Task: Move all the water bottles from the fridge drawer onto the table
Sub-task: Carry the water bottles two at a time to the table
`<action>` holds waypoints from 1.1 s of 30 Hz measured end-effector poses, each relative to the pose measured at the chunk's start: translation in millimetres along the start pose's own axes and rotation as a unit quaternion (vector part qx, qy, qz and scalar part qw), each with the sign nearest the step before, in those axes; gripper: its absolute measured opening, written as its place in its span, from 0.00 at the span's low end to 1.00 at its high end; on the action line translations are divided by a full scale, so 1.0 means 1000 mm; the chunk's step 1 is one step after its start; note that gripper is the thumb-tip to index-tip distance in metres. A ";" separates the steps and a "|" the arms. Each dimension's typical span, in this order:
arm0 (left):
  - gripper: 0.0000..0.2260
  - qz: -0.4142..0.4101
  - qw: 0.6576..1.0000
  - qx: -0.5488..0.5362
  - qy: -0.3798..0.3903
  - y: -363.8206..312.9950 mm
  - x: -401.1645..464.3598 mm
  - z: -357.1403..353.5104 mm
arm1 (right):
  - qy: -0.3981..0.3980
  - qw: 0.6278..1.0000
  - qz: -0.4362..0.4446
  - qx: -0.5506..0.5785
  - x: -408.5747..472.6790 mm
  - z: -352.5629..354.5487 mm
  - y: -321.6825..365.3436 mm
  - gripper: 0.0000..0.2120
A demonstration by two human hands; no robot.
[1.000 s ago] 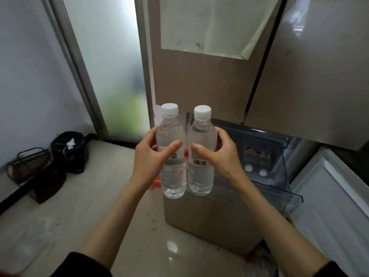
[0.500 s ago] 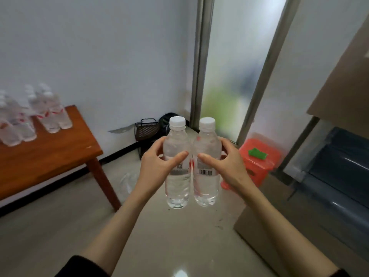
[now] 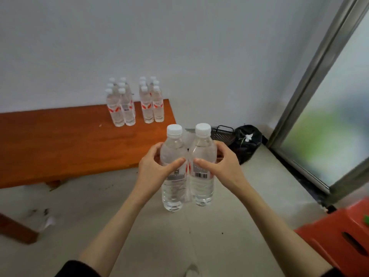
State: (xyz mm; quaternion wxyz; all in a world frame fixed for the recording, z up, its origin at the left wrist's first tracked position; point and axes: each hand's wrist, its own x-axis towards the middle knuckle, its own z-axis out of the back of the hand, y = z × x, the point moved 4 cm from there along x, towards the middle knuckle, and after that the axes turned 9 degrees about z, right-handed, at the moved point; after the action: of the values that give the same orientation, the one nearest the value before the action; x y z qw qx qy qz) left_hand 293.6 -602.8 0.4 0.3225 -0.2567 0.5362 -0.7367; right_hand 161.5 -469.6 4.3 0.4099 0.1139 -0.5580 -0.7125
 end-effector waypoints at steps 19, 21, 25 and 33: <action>0.34 0.161 0.979 0.069 -0.104 0.082 0.294 0.062 | 0.208 0.975 -0.018 -0.082 0.311 -0.124 -0.110 0.28; 0.34 0.171 0.978 0.073 -0.097 0.094 0.321 0.063 | 0.209 0.974 -0.030 -0.079 0.334 -0.135 -0.127 0.28; 0.36 0.184 0.978 0.076 -0.064 0.123 0.377 0.066 | 0.210 0.970 -0.062 -0.105 0.376 -0.159 -0.165 0.31; 0.36 0.189 0.976 0.105 -0.001 0.158 0.462 0.067 | 0.201 0.966 -0.123 -0.108 0.437 -0.197 -0.220 0.35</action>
State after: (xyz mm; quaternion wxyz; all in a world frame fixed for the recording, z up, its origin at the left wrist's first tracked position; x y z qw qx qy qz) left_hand 68.5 -1025.5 -116.1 0.4815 -0.1162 0.4943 -0.7144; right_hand -96.2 -909.4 -131.3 0.4330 0.2773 -0.3655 -0.7759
